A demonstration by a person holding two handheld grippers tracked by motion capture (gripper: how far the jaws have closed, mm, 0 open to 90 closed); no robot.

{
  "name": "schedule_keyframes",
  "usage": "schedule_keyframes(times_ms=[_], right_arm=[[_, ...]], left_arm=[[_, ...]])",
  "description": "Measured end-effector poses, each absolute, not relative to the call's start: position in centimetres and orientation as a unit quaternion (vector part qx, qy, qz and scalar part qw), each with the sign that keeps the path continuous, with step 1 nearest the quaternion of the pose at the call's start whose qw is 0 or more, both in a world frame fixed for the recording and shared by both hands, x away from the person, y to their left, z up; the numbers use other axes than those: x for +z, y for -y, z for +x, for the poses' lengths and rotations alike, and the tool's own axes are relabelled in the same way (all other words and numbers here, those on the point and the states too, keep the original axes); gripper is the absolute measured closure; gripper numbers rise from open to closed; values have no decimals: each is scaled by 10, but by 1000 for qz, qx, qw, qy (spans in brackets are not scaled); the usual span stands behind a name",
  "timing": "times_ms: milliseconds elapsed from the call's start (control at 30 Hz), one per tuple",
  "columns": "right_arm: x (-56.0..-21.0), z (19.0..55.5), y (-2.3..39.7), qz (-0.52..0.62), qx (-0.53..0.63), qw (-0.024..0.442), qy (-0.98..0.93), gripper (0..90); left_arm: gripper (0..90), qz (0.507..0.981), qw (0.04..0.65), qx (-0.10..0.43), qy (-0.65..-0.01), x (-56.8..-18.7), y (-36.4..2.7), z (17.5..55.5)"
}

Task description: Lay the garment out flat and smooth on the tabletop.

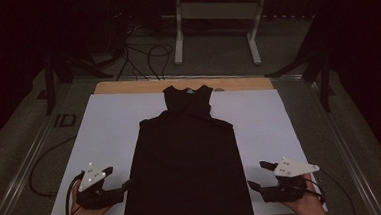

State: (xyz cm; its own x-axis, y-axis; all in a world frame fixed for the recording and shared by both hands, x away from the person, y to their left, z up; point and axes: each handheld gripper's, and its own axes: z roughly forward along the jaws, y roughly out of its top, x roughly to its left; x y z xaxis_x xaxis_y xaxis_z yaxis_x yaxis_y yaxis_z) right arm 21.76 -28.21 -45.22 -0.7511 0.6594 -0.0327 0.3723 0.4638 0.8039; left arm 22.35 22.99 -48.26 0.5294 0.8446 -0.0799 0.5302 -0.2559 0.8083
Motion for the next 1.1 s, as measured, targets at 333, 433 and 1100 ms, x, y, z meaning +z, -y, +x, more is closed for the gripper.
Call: schedule_keyframes(times_ms=[333, 433, 1100], right_arm=[[-466, 259, 254, 318, 393, 185, -843, 260], [-474, 274, 248, 328, 382, 190, -843, 268], [-518, 318, 248, 411, 323, 156, -838, 531]], left_arm=[[220, 774, 397, 192, -456, -495, -218, 261], [235, 778, 388, 187, -458, -501, -213, 274], [502, 806, 346, 172, -449, -525, -198, 297]])
